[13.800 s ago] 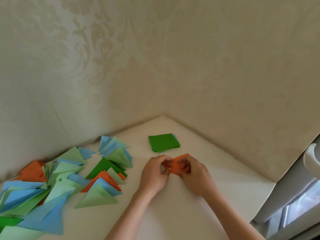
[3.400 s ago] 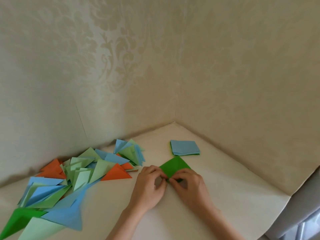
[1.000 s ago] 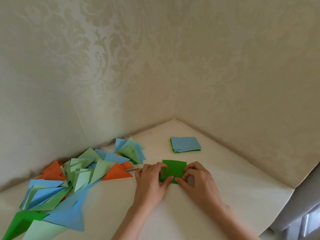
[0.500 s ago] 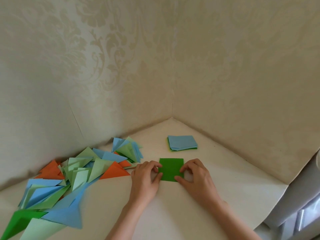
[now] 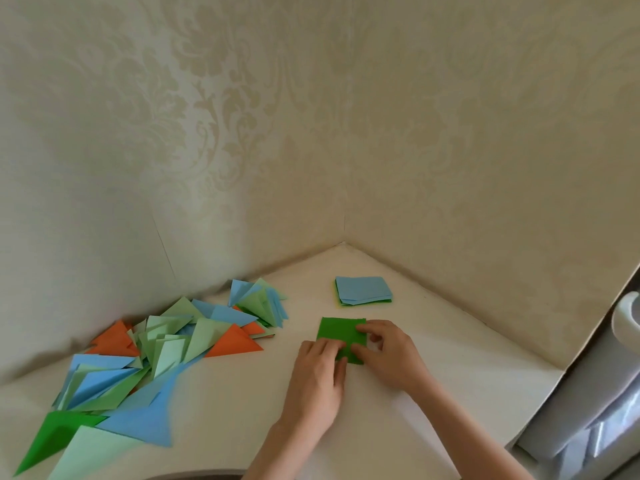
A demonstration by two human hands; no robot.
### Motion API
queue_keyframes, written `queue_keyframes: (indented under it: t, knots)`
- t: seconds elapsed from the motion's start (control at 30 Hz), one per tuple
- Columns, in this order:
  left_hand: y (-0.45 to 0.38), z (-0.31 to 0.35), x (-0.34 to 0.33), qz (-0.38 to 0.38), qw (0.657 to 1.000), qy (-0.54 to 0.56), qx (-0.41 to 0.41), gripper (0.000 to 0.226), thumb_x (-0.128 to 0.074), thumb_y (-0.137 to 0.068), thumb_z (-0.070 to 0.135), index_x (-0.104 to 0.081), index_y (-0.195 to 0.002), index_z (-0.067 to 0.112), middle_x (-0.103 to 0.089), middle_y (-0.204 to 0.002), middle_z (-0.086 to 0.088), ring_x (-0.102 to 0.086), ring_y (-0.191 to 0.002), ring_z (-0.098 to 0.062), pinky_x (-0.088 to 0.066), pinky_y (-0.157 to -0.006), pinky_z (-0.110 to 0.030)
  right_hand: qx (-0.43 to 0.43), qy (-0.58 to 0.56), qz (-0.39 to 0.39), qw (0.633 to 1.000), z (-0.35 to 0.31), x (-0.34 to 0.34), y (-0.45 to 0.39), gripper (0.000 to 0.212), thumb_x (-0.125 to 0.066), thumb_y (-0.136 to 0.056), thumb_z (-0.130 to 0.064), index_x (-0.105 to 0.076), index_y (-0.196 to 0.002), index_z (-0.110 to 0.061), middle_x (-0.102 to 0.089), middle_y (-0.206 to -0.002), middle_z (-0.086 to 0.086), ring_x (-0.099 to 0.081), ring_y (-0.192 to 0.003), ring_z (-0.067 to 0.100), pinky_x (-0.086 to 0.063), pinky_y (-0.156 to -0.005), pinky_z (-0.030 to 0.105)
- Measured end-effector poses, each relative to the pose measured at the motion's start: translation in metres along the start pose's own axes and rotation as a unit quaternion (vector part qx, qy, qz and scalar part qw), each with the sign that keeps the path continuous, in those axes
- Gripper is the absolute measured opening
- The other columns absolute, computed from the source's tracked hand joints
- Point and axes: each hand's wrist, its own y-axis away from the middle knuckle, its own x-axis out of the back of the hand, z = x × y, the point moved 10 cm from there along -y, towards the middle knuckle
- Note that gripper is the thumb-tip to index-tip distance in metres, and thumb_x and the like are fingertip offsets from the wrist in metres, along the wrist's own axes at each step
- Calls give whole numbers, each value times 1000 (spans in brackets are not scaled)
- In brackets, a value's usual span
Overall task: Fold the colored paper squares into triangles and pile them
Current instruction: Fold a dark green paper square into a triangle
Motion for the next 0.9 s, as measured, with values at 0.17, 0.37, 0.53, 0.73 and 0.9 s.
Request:
queue_keyframes:
  t: [0.17, 0.37, 0.53, 0.73, 0.9]
  knots:
    - [-6, 0, 7, -48, 998, 3, -35, 35, -58, -84, 49, -66, -105, 22, -64, -100, 10, -53, -93, -11, -46, -80, -26, 12, -31, -11, 999, -9, 10, -3, 46, -47, -84, 2, -66, -117, -24, -63, -106, -10, -57, -91, 1, -37, -71, -2]
    - [-10, -10, 13, -94, 992, -28, -78, 51, -59, -72, 70, -68, -100, 28, -61, -99, 16, -56, -88, -6, -45, -79, -27, 108, 111, -62, 986, -24, 6, -4, 42, -54, -84, -5, -66, -117, -28, -56, -105, -11, -51, -96, 5, -40, -82, 11]
    - [-14, -17, 21, -80, 993, -5, -91, 15, -69, -80, 39, -65, -82, 24, -60, -84, 16, -55, -75, -5, -44, -70, -25, 151, 143, -52, 977, -28, 0, 2, 23, -64, -88, -34, -69, -110, -32, -47, -103, -12, -46, -97, 7, -40, -86, 22]
    - [-6, -46, 27, -13, 1000, 24, 13, 19, -82, -70, 12, -65, -71, 20, -60, -73, 16, -49, -70, -1, -35, -69, -6, 141, 99, -9, 985, -22, 1, 8, 14, -65, -86, -43, -73, -94, -35, -49, -97, -22, -48, -93, 1, -44, -88, 29]
    - [-3, -54, 26, 17, 994, 44, 98, 19, -75, -78, 22, -58, -84, 28, -57, -74, 11, -52, -68, -3, -36, -58, -6, 98, 80, 16, 992, -16, 1, 7, 16, -62, -87, -44, -73, -94, -34, -53, -95, -20, -50, -93, 3, -44, -88, 31]
